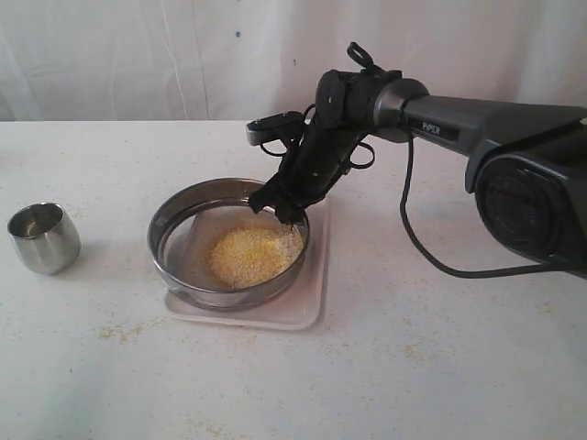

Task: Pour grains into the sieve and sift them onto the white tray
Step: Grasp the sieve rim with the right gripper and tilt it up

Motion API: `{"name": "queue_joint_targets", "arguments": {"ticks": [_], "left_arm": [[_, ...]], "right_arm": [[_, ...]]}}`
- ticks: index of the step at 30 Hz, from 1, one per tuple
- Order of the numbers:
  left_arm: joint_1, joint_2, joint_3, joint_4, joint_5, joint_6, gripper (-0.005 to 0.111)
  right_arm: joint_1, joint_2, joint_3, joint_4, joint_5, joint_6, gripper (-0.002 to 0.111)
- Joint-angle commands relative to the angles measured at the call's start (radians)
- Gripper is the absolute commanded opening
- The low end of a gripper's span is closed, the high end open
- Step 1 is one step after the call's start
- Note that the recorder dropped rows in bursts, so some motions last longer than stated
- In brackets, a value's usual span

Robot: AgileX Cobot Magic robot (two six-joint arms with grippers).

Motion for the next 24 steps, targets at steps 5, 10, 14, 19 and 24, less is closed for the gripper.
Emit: {"name": "queue_joint_targets", "arguments": {"ticks": [5,10,14,19,24], "left_arm": [[-0.004,-0.005,0.004,-0.006,-0.006,0.002,0.0],[-0.004,-0.005,0.004,-0.006,-0.006,0.002,0.0],[-0.004,-0.005,0.004,-0.006,-0.006,0.002,0.0],[-0.004,-0.005,0.004,-0.006,-0.006,0.002,0.0],[-0.004,-0.005,0.004,-0.006,-0.006,0.002,0.0]], "right_arm": [[0.0,-0.008,-0.121,-0.036,0.124,0.063,0.0],[0.0,-0.024,-0.195,-0.036,0.169,0.111,0.0],[0.0,-0.03,-0.24,-0.036,0.212,0.129,0.0],[0.0,-0.03,-0.252,-0.008,0.313,0.157,0.0],[-0.003,-0.034,-0.256,-0.094,0.304,0.183,0.0]]}}
